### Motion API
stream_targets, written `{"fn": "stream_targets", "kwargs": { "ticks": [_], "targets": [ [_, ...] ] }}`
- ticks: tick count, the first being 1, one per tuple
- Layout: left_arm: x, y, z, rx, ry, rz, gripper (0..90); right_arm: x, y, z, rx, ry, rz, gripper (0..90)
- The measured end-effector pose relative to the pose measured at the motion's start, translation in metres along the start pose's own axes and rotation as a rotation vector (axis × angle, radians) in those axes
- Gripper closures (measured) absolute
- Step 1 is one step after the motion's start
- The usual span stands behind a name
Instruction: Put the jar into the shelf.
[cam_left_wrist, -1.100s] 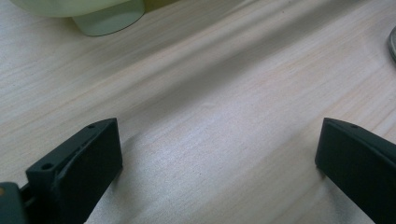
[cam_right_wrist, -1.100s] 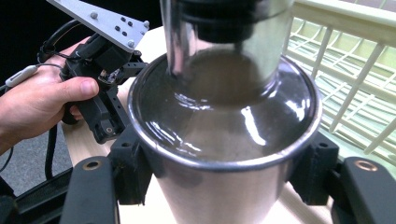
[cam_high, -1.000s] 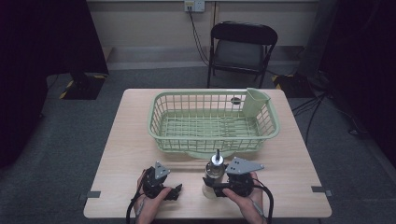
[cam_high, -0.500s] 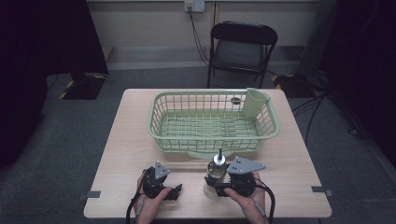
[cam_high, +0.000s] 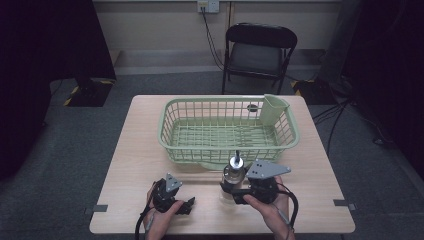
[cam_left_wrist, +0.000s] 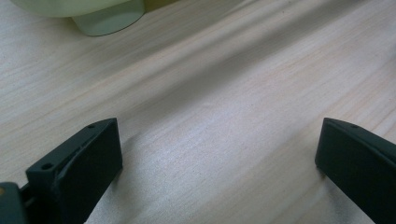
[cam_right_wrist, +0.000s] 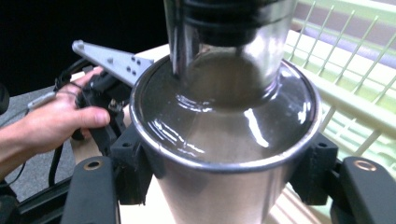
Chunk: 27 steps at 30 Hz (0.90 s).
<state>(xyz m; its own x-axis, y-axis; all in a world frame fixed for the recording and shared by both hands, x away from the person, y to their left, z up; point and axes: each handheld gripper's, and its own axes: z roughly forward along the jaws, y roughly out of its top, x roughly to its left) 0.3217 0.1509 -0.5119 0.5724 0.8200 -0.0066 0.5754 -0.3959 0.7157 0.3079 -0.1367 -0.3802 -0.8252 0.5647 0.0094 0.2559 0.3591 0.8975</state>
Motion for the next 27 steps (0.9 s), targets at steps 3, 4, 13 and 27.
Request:
{"fn": "stream_targets", "kwargs": {
  "ticks": [3,4,13,27],
  "targets": [
    [0.0,0.0,0.0,0.0,0.0,0.0,0.3,-0.001,0.008,-0.001,0.0,-0.001,-0.007,34.3],
    [0.0,0.0,0.0,0.001,0.0,0.003,0.3,-0.001,0.011,-0.002,0.003,0.0,-0.006,34.3],
    [0.0,0.0,0.0,0.001,0.0,0.0,0.3,-0.005,0.035,-0.011,-0.011,-0.008,-0.019,34.4],
    [0.0,0.0,0.0,-0.001,0.0,-0.001,0.3,-0.02,0.083,-0.023,-0.031,-0.019,-0.041,34.6]
  ]
}}
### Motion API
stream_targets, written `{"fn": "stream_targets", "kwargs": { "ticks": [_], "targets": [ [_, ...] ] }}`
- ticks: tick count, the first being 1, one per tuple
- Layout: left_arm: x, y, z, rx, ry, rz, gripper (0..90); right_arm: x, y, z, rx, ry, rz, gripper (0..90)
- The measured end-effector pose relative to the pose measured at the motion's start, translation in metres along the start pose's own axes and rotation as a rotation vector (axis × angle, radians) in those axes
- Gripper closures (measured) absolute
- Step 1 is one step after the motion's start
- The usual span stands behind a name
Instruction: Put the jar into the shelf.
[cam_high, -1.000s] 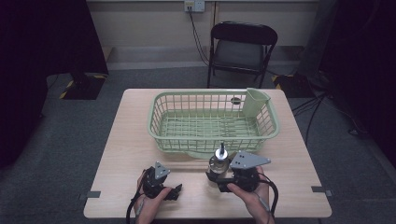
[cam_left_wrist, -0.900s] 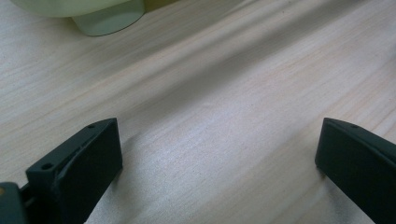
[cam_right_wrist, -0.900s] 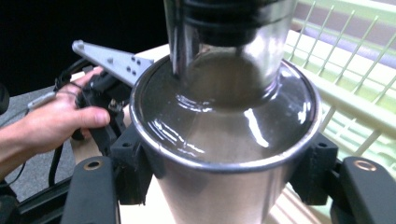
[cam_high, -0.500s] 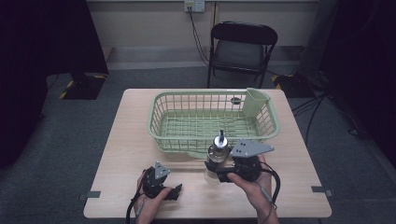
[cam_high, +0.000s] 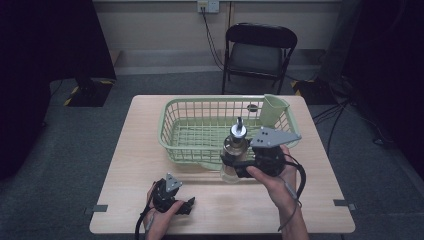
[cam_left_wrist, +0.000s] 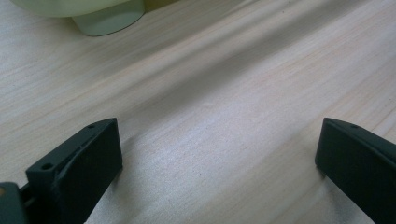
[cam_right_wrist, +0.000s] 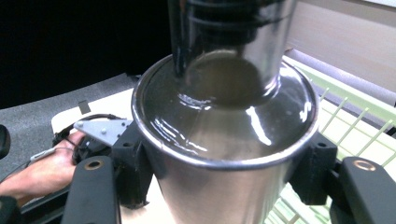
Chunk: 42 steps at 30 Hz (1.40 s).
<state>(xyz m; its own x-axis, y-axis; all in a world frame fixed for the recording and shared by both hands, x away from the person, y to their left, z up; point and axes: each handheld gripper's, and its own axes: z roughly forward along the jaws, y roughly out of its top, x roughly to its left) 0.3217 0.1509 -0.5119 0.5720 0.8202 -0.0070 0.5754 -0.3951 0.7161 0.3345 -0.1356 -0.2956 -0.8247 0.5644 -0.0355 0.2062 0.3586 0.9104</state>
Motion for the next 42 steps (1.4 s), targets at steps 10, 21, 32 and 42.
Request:
{"fn": "stream_targets", "kwargs": {
  "ticks": [10,21,32,42],
  "targets": [
    [0.0,0.0,0.0,0.003,0.0,0.003,0.3,-0.019,0.03,0.005,-0.02,-0.012,-0.007,34.7],
    [0.0,0.0,0.0,0.003,0.0,0.004,0.3,-0.049,0.062,0.015,-0.033,-0.021,-0.005,34.8],
    [0.0,0.0,0.0,0.003,0.0,0.005,0.3,-0.075,0.07,0.037,-0.028,-0.011,-0.003,34.8],
    [0.0,0.0,0.0,0.002,0.0,0.002,0.3,-0.093,0.059,0.068,-0.014,0.006,0.016,34.8]
  ]
}}
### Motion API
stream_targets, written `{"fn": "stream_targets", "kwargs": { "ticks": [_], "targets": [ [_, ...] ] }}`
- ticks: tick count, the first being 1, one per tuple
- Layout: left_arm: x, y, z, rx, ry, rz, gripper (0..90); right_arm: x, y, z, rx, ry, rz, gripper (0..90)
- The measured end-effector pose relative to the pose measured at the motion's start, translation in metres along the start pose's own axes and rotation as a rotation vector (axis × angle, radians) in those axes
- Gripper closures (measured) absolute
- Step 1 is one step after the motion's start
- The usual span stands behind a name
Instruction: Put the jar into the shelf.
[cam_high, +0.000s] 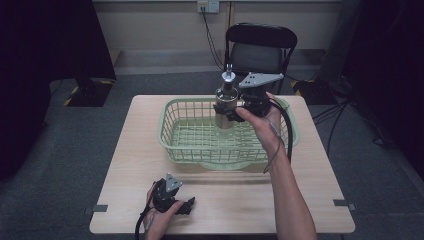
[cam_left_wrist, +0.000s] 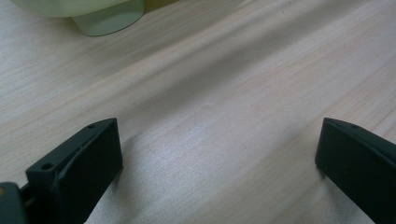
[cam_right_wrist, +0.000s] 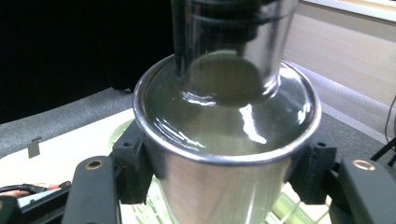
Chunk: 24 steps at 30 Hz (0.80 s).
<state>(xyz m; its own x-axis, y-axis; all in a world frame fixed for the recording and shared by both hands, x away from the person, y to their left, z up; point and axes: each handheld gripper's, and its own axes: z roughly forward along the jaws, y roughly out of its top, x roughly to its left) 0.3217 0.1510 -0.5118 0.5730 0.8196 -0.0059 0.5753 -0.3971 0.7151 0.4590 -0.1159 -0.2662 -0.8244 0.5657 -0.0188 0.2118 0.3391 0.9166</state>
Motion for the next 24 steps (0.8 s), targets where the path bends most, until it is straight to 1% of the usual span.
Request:
{"fn": "stream_targets", "kwargs": {
  "ticks": [3,10,12,14,18,22,24],
  "targets": [
    [0.0,0.0,0.0,0.0,0.0,0.0,0.3,-0.005,-0.003,0.009,0.009,0.004,-0.002,34.8],
    [0.0,0.0,0.0,0.0,0.0,0.0,0.3,-0.013,-0.016,0.031,0.033,0.011,0.014,34.8],
    [0.0,0.0,0.0,0.0,0.0,0.001,0.3,-0.015,-0.019,0.037,0.038,0.008,0.013,34.8],
    [0.0,0.0,0.0,0.001,0.001,0.003,0.3,-0.016,-0.021,0.043,0.039,0.0,0.001,34.8],
    [0.0,0.0,0.0,0.0,0.0,0.001,0.3,-0.018,-0.024,0.049,0.044,-0.005,-0.005,34.8],
    [0.0,0.0,0.0,0.001,0.0,0.003,0.3,-0.022,-0.028,0.057,0.053,0.002,-0.002,34.8],
    [0.0,0.0,0.0,0.002,0.0,0.003,0.3,-0.024,-0.031,0.061,0.066,0.006,-0.004,34.8]
  ]
}}
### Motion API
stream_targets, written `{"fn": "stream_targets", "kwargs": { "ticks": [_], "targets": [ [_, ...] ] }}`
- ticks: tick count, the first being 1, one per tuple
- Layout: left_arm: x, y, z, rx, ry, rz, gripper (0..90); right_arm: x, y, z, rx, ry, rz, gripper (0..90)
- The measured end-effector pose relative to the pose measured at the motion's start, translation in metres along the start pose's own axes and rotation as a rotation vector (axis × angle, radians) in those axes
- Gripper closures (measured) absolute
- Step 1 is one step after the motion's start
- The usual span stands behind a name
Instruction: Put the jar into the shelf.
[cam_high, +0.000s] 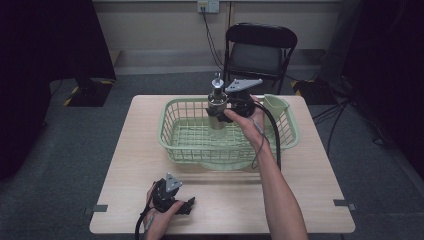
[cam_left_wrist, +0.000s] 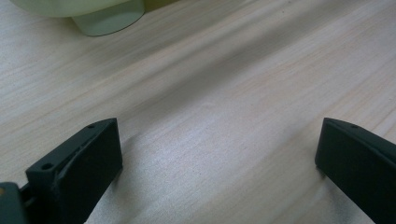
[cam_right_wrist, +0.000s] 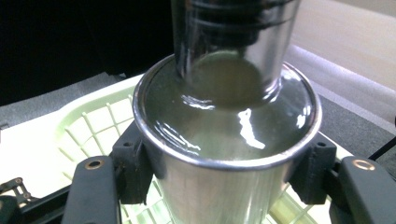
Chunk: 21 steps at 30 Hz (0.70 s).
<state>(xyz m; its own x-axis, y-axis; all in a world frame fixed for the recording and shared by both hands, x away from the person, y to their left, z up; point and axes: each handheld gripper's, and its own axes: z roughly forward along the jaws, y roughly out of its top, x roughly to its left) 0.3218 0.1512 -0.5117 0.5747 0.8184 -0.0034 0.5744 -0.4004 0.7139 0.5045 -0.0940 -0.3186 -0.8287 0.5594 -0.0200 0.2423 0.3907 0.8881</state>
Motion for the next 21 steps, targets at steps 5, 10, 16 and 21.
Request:
{"fn": "stream_targets", "kwargs": {
  "ticks": [5,10,16,21],
  "targets": [
    [0.0,0.0,0.0,0.0,0.0,-0.001,0.3,-0.005,-0.006,0.009,0.02,0.011,0.002,34.8],
    [0.0,0.0,0.0,0.0,-0.001,-0.002,0.3,-0.009,-0.013,0.017,0.025,-0.005,0.009,34.8],
    [0.0,0.0,0.0,0.0,0.0,-0.001,0.3,-0.018,-0.027,0.026,0.056,-0.003,0.044,34.8],
    [0.0,0.0,0.0,0.0,0.0,-0.001,0.3,-0.024,-0.037,0.03,0.083,-0.004,0.068,34.8]
  ]
}}
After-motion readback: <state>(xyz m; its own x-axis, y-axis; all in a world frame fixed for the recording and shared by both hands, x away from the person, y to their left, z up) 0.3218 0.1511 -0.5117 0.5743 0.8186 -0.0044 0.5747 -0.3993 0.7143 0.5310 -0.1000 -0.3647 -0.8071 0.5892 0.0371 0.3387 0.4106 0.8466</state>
